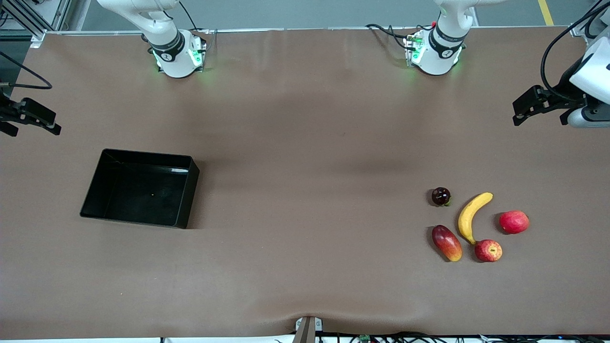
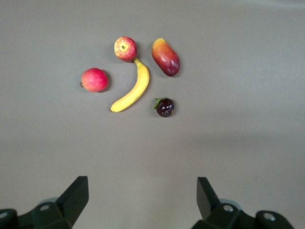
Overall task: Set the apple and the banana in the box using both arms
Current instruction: 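Reach the left gripper to the red apple while the right gripper reaches the box, then grasp the apple with the left gripper while the right gripper grips the box rim, then slide the box toward the fruits with the right gripper while the left lifts the apple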
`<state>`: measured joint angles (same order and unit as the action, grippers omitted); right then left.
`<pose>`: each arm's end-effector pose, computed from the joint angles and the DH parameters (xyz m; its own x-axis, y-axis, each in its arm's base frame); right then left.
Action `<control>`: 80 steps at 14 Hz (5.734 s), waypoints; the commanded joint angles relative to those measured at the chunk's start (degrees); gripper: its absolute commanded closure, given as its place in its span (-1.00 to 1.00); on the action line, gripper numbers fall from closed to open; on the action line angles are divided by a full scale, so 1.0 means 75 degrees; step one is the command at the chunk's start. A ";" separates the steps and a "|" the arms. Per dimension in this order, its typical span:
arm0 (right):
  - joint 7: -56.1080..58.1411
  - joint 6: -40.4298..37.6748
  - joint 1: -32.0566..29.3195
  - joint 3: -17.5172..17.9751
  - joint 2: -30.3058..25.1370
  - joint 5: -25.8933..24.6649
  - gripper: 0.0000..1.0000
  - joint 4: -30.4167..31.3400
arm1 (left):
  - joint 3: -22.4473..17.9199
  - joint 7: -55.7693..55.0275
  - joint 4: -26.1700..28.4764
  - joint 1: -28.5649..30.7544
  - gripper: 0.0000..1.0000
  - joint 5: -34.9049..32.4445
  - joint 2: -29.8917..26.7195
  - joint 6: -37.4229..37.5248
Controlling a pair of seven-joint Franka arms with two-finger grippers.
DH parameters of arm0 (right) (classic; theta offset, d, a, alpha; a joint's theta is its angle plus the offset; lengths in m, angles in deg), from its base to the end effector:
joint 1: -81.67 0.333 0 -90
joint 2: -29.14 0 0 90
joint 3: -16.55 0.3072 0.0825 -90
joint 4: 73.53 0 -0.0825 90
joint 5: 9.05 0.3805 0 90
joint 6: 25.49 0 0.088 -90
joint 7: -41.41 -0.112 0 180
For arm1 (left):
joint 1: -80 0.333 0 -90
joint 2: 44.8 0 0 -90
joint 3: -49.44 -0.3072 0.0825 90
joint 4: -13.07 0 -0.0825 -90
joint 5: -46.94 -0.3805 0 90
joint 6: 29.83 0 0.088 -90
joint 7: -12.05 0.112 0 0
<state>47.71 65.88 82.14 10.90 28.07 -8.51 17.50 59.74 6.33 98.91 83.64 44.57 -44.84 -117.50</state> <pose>0.5458 -0.0489 0.6146 0.9995 0.0193 0.0256 0.0195 -0.9998 -0.0085 0.5442 -0.0588 0.6414 0.9992 -0.0147 0.0366 -0.0133 -0.9992 -0.0379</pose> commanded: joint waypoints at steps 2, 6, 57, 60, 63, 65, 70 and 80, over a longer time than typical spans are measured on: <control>0.0110 -0.0089 -0.0133 0.0050 0.0084 0.0092 -1.00 -0.0173 | 0.0009 0.0106 -0.0008 0.0041 -1.00 -0.0082 -0.0030 0.0065; 0.0109 -0.0065 -0.0133 0.0050 0.0084 0.0092 -1.00 -0.0173 | 0.0009 0.0165 0.0015 0.0251 -1.00 -0.0070 0.0297 -0.0028; 0.0789 0.1156 -0.1528 0.0704 0.3741 0.0900 1.00 0.0074 | 0.0208 0.0460 -0.0583 0.0545 1.00 -0.1418 0.4333 -0.4590; 0.0696 0.0955 -0.1352 0.1384 0.3647 0.0912 1.00 -0.0009 | 0.0641 -0.0207 -0.0512 0.0557 1.00 -0.1407 0.3815 -0.3864; -0.0085 0.0523 -0.0757 0.1597 0.3647 0.1250 1.00 0.0002 | 0.0876 -0.0771 -0.0500 0.0557 1.00 -0.1407 0.3499 -0.3206; -0.0801 0.0520 0.0027 0.1597 0.3670 0.1497 1.00 0.0003 | 0.0888 -0.0761 -0.0594 0.0557 1.00 -0.1430 0.3416 -0.3193; -0.2804 0.1455 0.1880 0.1573 0.3717 0.1603 1.00 -0.0115 | 0.0888 -0.0726 -0.0559 0.0545 1.00 -0.1418 0.3170 -0.2984; -0.5784 0.4128 0.3827 0.1573 0.4934 0.1615 1.00 -0.0126 | 0.0970 -0.0714 -0.0535 0.0568 1.00 -0.1407 0.3123 -0.2889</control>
<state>6.55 94.71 109.34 23.15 63.70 2.23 17.71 66.64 1.44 93.45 87.52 34.48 -19.57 -139.88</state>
